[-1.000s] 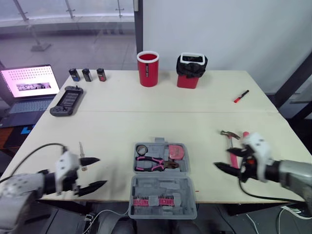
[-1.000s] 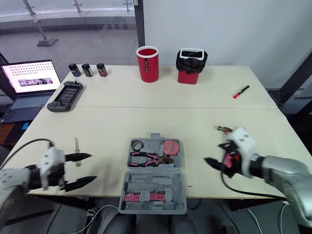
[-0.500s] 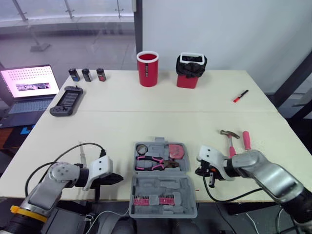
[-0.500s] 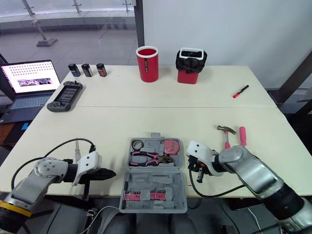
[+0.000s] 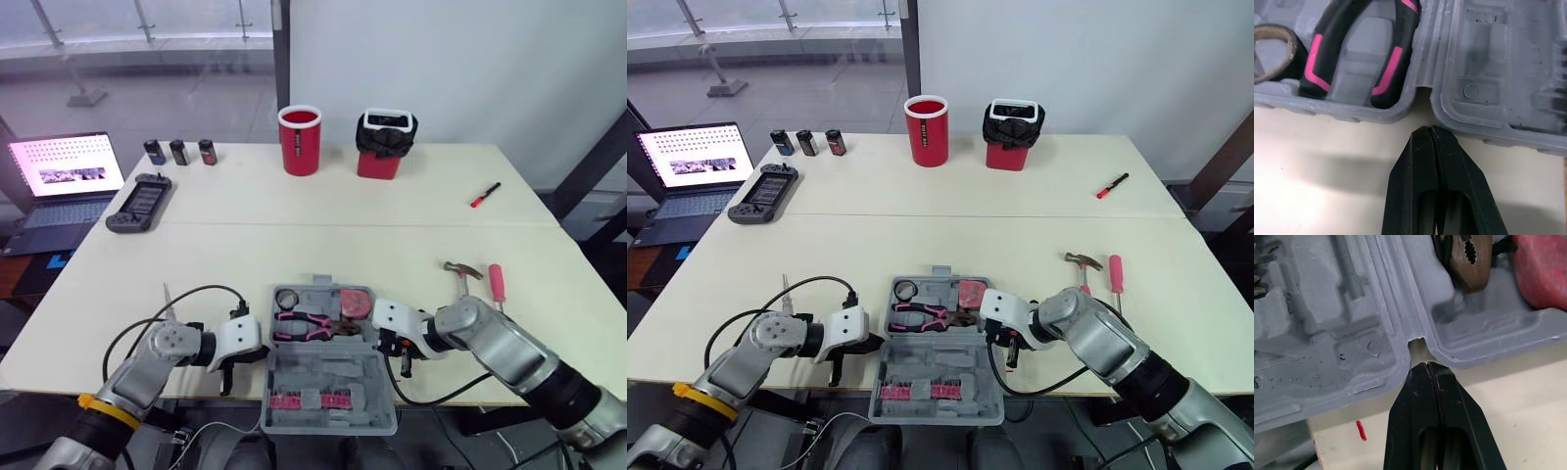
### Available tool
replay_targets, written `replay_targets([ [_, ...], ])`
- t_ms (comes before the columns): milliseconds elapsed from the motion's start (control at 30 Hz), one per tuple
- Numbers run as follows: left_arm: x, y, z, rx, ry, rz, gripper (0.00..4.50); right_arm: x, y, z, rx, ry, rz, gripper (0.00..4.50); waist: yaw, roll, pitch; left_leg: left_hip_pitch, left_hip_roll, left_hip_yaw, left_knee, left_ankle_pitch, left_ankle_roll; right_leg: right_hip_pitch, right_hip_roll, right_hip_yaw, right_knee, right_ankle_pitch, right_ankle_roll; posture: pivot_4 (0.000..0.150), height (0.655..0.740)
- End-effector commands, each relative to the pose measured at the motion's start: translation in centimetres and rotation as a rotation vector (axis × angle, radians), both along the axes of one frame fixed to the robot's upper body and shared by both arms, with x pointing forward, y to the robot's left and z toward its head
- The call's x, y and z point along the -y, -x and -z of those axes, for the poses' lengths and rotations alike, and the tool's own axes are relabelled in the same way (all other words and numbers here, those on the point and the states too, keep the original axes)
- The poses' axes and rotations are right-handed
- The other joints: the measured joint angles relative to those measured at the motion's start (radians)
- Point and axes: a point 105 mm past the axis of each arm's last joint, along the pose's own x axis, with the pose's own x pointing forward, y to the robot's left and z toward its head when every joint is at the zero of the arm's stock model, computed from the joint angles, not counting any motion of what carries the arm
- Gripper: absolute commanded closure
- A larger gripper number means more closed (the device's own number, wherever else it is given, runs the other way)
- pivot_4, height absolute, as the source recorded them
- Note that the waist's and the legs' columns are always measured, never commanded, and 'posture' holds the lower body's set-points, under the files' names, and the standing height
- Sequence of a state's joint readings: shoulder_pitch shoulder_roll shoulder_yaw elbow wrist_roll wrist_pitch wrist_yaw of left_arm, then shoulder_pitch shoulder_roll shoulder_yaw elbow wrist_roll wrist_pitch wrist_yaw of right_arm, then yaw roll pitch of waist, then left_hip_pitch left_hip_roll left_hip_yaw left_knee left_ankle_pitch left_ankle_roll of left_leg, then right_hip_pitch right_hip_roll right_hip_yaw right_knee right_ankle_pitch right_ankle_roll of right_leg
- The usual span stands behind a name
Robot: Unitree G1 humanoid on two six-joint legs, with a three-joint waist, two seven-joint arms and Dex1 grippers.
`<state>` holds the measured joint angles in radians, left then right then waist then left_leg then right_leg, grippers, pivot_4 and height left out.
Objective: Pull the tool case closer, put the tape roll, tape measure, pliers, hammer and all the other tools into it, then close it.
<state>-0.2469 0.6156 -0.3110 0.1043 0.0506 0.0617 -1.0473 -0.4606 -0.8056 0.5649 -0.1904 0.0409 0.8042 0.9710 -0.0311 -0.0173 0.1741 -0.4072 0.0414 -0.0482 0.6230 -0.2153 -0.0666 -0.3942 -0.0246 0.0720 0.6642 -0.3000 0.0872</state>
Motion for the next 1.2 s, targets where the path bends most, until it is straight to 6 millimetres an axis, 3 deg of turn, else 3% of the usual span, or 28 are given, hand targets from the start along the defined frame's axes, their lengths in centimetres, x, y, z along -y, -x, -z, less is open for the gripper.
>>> replay_targets([
  [33, 1.6, -0.6, 0.7, -0.003, -0.002, 0.012, 4.49, -2.5, -0.2, -0.8, 0.034, -0.032, -0.081, 4.5, 0.0, 0.0, 0.0, 0.0, 0.0, 0.0, 0.001, 0.0, 0.0, 0.001, 0.0, 0.0, 0.0, 0.0, 0.0, 0.15, 0.7387],
  [200, 2.1, -3.5, 0.0, 0.047, 0.001, -0.026, 4.49, -3.1, -1.4, -1.2, 0.058, -0.031, -0.073, 4.5, 0.004, 0.002, -0.002, 0.001, 0.0, -0.001, 0.005, 0.0, 0.0, 0.003, 0.0, 0.0, 0.0, 0.001, 0.0, 0.15, 0.7387],
  [333, 2.3, -6.0, -0.7, 0.08, -0.005, -0.04, 4.49, -2.7, -3.8, -1.5, 0.106, -0.03, -0.02, 4.5, 0.004, 0.0, -0.003, 0.001, 0.0, -0.002, 0.007, 0.0, 0.0, 0.004, 0.001, 0.0, 0.0, 0.003, 0.001, 0.15, 0.7387],
  [567, 2.2, -8.7, -1.2, 0.105, -0.003, -0.081, 4.49, -1.7, -7.6, -1.7, 0.157, -0.012, 0.042, 4.5, -0.011, 0.0, -0.003, 0.001, 0.0, -0.003, 0.007, 0.0, 0.0, 0.005, 0.004, 0.0, 0.001, 0.007, 0.004, 0.15, 0.7387],
  [767, 2.3, -8.6, -0.8, 0.1, 0.014, -0.074, 4.49, -1.6, -7.9, -1.3, 0.154, -0.008, 0.03, 4.5, -0.011, 0.0, -0.003, 0.0, 0.001, -0.005, 0.007, 0.0, 0.0, 0.004, 0.005, 0.0, 0.001, 0.007, 0.005, 0.15, 0.7387],
  [1200, 4.5, -5.3, 0.5, 0.04, 0.07, 0.004, 4.49, -1.6, -6.8, -0.8, 0.117, -0.006, 0.012, 4.5, -0.006, 0.001, -0.003, 0.0, 0.001, -0.005, 0.005, 0.0, 0.0, 0.005, 0.005, 0.0, 0.0, 0.006, 0.006, 0.15, 0.7387],
])
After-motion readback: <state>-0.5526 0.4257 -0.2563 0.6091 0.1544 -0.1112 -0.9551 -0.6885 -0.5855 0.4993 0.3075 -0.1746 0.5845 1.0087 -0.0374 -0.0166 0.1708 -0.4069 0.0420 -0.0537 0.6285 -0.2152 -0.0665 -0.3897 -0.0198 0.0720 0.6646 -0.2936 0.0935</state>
